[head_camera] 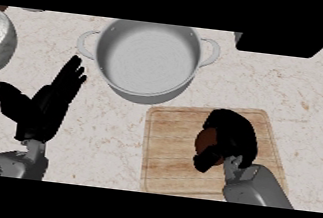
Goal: Pick the cupcake from the cutting board and place it in the pot
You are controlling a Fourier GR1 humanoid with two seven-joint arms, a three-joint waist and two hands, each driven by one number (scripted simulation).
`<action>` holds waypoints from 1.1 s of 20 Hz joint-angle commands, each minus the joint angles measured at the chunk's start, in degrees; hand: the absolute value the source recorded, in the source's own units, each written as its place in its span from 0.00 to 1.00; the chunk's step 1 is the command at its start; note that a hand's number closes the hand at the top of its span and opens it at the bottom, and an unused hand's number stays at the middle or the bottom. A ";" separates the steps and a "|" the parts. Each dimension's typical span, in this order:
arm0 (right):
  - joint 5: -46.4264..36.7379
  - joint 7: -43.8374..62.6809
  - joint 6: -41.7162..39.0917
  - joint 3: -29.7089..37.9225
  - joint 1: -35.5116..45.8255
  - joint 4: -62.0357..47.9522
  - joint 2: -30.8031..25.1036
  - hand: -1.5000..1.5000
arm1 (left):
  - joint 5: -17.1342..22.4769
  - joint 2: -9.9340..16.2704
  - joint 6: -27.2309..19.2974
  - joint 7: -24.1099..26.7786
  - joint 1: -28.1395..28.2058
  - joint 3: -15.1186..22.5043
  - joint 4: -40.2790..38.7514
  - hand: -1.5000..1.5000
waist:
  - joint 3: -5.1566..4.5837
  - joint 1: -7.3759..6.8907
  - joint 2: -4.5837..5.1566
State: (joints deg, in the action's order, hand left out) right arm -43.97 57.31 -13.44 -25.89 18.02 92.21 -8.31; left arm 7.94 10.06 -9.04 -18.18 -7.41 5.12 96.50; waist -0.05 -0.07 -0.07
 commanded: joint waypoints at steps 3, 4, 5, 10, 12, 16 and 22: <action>-2.37 17.05 5.83 -6.41 7.45 -5.98 8.04 1.00 | -1.01 -0.83 0.08 -0.12 1.43 1.20 1.44 0.50 | 0.03 -0.92 0.06; -2.68 16.26 10.55 -9.20 8.10 -9.92 8.09 1.00 | -1.57 -1.56 -0.02 1.88 -2.16 0.57 -3.63 0.50 | 0.02 -0.82 0.29; -2.74 17.39 11.46 -9.14 9.59 -10.32 8.13 1.00 | -1.40 -1.21 0.22 0.53 -0.49 1.00 -0.95 0.50 | 0.03 -0.98 0.16; -9.73 22.01 8.46 -8.51 10.95 -6.02 8.23 1.00 | -0.90 -1.64 0.44 1.04 0.15 0.41 -1.39 0.50 | -0.01 -0.09 -0.20; -15.09 23.70 9.21 -9.46 12.00 -5.87 8.23 1.00 | -1.61 -1.02 -0.18 -0.63 -1.58 0.18 -0.70 0.50 | -0.01 0.10 -0.31; -21.30 23.57 2.96 -8.74 12.46 4.30 8.24 1.00 | -0.27 -0.81 1.84 3.69 3.64 -0.79 -1.06 0.50 | -0.05 0.56 -0.46; -22.90 24.53 -2.04 -7.25 22.60 11.54 8.25 1.00 | -0.54 -0.83 2.16 2.05 1.06 -0.89 -1.75 0.50 | -0.05 0.01 -0.25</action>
State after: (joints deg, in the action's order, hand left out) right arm -64.79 68.38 -8.99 -32.91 33.68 99.99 -1.16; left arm 7.24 9.34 -8.10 -18.31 -7.06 4.36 96.41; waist -0.05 0.22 -0.41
